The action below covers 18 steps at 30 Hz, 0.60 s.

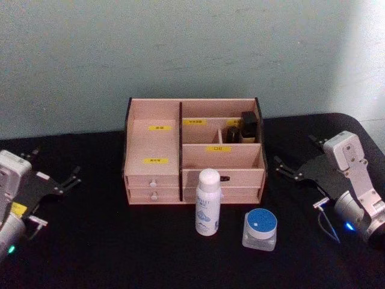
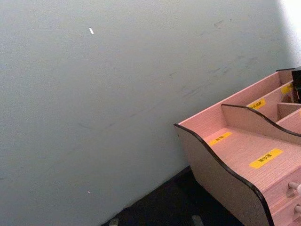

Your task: Pick up the facial cleanser and watermelon frost from the table and place them into the tiered storage box.

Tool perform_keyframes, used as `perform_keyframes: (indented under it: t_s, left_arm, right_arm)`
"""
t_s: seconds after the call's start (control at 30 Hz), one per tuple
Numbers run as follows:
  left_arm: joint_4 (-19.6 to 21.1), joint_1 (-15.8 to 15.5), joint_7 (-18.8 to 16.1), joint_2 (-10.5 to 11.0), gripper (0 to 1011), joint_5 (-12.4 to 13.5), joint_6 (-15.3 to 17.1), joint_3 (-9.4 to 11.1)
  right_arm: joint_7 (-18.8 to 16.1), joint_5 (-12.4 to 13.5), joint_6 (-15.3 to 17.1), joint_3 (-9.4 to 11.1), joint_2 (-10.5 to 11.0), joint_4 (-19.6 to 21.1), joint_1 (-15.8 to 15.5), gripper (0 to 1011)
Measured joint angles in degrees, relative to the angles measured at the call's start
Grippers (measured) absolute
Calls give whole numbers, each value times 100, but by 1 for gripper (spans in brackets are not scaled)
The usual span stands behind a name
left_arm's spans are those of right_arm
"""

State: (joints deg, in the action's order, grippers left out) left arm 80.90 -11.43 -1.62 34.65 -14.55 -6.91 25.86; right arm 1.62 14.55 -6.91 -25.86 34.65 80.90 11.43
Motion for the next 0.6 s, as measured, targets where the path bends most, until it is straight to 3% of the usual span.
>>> perform_keyframes:
  t_s: [0.6]
  left_arm:
    - [0, 0, 0, 0, 1001, 0, 0, 0]
  right_arm:
    - [0, 0, 0, 0, 0, 0, 0, 1002]
